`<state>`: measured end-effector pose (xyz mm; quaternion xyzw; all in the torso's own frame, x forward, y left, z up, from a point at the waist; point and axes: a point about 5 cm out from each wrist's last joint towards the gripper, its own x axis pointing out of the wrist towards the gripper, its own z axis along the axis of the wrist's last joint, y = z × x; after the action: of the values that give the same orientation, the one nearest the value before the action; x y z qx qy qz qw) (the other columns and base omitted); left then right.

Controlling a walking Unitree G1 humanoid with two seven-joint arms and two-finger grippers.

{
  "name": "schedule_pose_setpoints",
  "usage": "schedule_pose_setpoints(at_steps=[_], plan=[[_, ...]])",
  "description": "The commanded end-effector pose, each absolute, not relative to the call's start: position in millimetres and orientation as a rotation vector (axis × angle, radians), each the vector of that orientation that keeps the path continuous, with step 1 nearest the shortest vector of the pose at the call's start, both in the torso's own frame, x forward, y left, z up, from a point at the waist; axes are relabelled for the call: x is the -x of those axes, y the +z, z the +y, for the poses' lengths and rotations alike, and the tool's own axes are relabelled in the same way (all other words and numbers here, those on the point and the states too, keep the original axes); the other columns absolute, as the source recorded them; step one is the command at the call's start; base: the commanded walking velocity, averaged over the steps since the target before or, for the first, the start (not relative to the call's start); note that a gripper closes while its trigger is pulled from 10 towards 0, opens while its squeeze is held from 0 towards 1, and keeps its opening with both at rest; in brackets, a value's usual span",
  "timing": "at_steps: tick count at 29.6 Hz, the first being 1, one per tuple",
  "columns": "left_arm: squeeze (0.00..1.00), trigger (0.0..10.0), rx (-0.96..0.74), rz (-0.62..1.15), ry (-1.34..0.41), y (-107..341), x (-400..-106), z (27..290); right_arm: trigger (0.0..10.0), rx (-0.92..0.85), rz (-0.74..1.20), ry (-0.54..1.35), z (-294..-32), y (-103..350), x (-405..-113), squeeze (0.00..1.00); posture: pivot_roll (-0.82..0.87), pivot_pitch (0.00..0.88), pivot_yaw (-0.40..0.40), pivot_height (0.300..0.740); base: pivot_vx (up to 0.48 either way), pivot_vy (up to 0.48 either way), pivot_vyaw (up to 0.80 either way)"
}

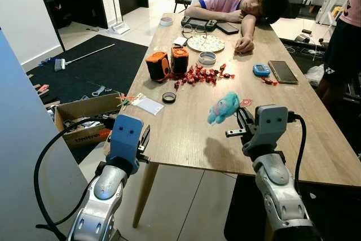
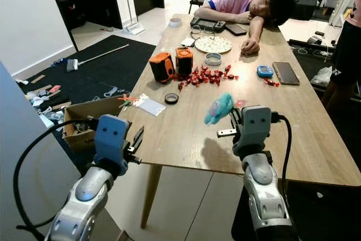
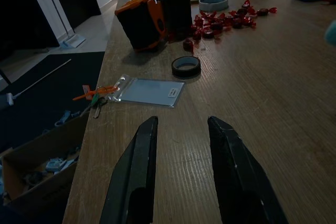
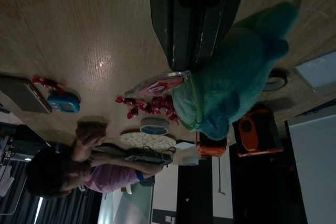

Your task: Hang keys on a hook

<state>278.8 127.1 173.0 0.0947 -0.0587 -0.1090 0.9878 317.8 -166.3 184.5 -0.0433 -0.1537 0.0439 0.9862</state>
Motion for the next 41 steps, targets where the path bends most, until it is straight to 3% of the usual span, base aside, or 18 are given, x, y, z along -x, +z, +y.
schedule_pose_setpoints(at_steps=[1,32,41], plan=[[0.0,10.0,-0.193,-0.13,-0.222,172.8,-275.3,126.1,10.0,0.086,-0.305,0.092,-165.6,182.8,-318.4,0.0,0.1,0.118,0.007,0.74,0.0,0.0,0.0],[0.0,10.0,-0.217,-0.129,-0.231,171.6,-277.2,126.7,10.0,0.087,-0.302,0.11,-163.2,182.3,-320.3,0.0,0.1,0.107,0.008,0.74,0.0,0.0,0.0],[0.0,10.0,-0.221,-0.143,-0.222,172.1,-277.1,126.9,10.0,0.089,-0.3,0.111,-163.8,181.7,-320.5,0.0,0.1,0.105,0.004,0.74,0.0,-0.182,0.0]])
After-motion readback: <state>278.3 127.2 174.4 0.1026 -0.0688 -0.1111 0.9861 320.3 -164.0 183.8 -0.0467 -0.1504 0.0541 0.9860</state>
